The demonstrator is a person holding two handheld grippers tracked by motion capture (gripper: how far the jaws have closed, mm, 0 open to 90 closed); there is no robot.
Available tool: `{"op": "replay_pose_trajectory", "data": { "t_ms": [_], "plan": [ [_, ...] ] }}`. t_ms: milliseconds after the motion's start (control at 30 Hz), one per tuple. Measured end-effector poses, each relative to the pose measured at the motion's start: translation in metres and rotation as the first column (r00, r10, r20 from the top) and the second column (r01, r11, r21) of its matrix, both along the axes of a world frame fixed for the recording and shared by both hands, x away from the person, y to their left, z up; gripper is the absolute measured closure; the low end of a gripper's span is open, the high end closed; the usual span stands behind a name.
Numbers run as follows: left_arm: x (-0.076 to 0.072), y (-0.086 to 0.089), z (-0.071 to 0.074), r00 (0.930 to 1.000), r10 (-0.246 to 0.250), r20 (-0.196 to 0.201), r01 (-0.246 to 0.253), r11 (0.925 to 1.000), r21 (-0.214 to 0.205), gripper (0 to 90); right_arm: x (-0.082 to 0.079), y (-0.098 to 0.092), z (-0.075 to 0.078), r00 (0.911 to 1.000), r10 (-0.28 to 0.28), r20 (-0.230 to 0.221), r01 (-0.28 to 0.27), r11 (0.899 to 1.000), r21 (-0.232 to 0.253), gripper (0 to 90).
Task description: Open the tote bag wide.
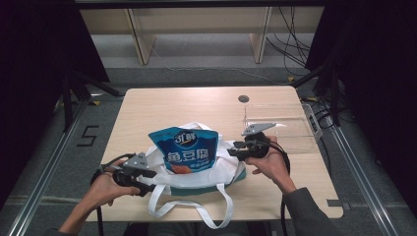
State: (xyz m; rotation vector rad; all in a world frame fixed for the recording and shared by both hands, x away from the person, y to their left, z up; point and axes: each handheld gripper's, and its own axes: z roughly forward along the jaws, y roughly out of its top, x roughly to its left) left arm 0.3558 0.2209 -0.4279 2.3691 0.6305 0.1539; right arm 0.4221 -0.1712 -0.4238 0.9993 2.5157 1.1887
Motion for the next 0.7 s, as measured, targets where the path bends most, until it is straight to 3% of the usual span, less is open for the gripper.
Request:
{"op": "replay_pose_trajectory", "data": {
  "t_ms": [33, 67, 167, 267, 367, 433, 533, 600, 633, 667, 700],
  "plan": [
    [0.003, 0.004, 0.004, 0.9997, 0.024, 0.005, -0.024, 0.9996, -0.017, 47.6, -0.007, 0.001, 0.001, 0.9994, 0.033, 0.008, -0.033, 0.999, -0.009, 61.4],
    [0.009, 0.012, 0.010, 0.9995, 0.030, 0.005, -0.030, 0.9995, -0.005, 50.1, -0.013, 0.003, 0.000, 0.9983, 0.058, 0.010, -0.058, 0.998, -0.018, 63.5],
    [0.015, 0.023, 0.018, 0.9924, 0.123, 0.003, -0.122, 0.9884, -0.091, 61.9, -0.027, 0.008, -0.003, 0.9942, 0.107, 0.010, -0.106, 0.994, -0.036, 73.8],
    [0.026, 0.031, 0.023, 0.9877, 0.147, 0.055, -0.144, 0.9881, -0.054, 73.2, -0.033, 0.015, -0.006, 0.9901, 0.140, 0.008, -0.140, 0.989, -0.051, 82.4],
    [0.041, 0.031, 0.010, 0.9828, 0.176, 0.056, -0.174, 0.9841, -0.032, 80.3, -0.034, 0.021, -0.011, 0.9878, 0.156, 0.001, -0.155, 0.986, -0.066, 84.9],
    [0.054, 0.032, -0.003, 0.9788, 0.197, 0.056, -0.198, 0.9800, 0.019, 83.4, -0.036, 0.026, -0.016, 0.9864, 0.164, -0.011, -0.164, 0.983, -0.088, 85.7],
    [0.069, 0.036, -0.029, 0.9732, 0.229, 0.018, -0.230, 0.9710, 0.066, 87.7, -0.036, 0.035, -0.029, 0.9836, 0.178, -0.025, -0.180, 0.976, -0.120, 86.8],
    [0.075, 0.038, -0.044, 0.9693, 0.244, -0.034, -0.242, 0.9690, 0.052, 89.0, -0.034, 0.039, -0.039, 0.9829, 0.179, -0.044, -0.184, 0.970, -0.159, 88.1],
    [0.076, 0.039, -0.049, 0.9640, 0.262, -0.045, -0.261, 0.9648, 0.033, 89.1, -0.031, 0.040, -0.043, 0.9781, 0.202, -0.050, -0.208, 0.962, -0.178, 89.1],
    [0.078, 0.040, -0.050, 0.9671, 0.248, -0.055, -0.247, 0.9685, 0.035, 89.2, -0.030, 0.042, -0.046, 0.9775, 0.201, -0.065, -0.210, 0.960, -0.185, 90.0],
    [0.078, 0.041, -0.051, 0.9659, 0.252, -0.058, -0.251, 0.9674, 0.033, 89.2, -0.028, 0.042, -0.049, 0.9771, 0.200, -0.072, -0.211, 0.957, -0.197, 90.0]
  ]
}}
